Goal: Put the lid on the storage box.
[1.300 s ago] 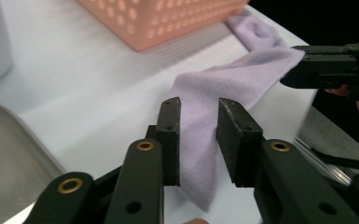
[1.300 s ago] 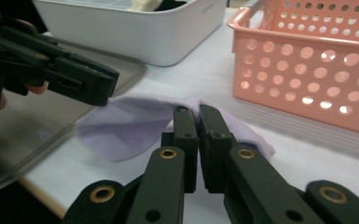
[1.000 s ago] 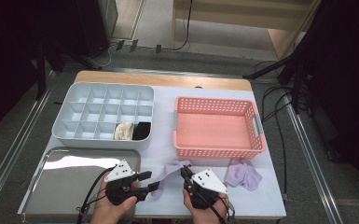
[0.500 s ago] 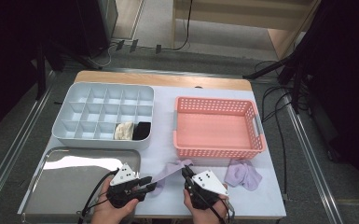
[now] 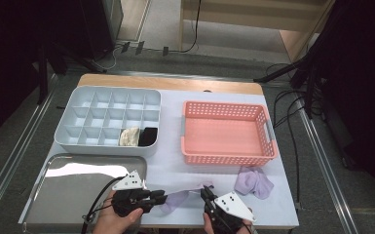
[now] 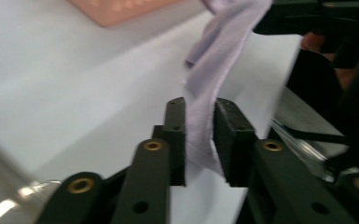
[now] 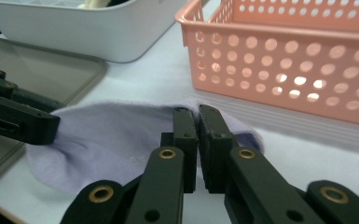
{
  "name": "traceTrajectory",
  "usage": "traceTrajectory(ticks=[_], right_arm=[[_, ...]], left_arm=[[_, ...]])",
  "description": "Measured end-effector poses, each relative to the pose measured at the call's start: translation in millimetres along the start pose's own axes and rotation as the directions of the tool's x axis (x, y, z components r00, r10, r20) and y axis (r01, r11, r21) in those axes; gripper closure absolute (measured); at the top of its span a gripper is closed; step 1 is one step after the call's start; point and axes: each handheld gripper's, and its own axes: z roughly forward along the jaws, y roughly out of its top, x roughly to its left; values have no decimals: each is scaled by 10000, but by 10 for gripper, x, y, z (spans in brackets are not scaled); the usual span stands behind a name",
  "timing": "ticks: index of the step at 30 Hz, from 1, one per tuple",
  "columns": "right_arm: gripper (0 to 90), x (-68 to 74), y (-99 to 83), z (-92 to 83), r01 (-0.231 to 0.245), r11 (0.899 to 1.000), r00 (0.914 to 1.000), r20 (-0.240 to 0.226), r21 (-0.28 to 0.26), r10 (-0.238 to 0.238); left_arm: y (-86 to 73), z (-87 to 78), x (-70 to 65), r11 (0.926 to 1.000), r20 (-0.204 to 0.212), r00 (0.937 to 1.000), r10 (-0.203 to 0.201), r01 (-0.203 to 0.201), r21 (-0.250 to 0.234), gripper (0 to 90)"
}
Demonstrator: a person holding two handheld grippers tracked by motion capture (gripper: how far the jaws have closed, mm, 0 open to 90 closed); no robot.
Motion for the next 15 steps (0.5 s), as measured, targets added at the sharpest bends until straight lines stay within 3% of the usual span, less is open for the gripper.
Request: traceTrajectory(ticks=[4,8,10,13,15], right_arm=[[851,-88,36,222,-84,9999,9998,172,99,82],[755,-182,61,393,37,9999,9985,545,-155,-28],[721,-237,65,429,11,9997,9973,741,-258,8],[665,-305,57,396,-216,9990,9962,832,-382,247],[610,-334,43,344,-84,9981,9951,980,-612,144]], left_arm=[[36,61,85,9993,-1181,9924,-342,323,-180,652],[78,77,201,9969,-2117,9745,-743,667,-427,590],[77,65,228,9943,-2346,9671,-982,858,-625,562],[56,35,233,9940,-2419,9655,-958,801,-740,543],[43,31,225,9940,-2362,9671,-947,789,-753,529]])
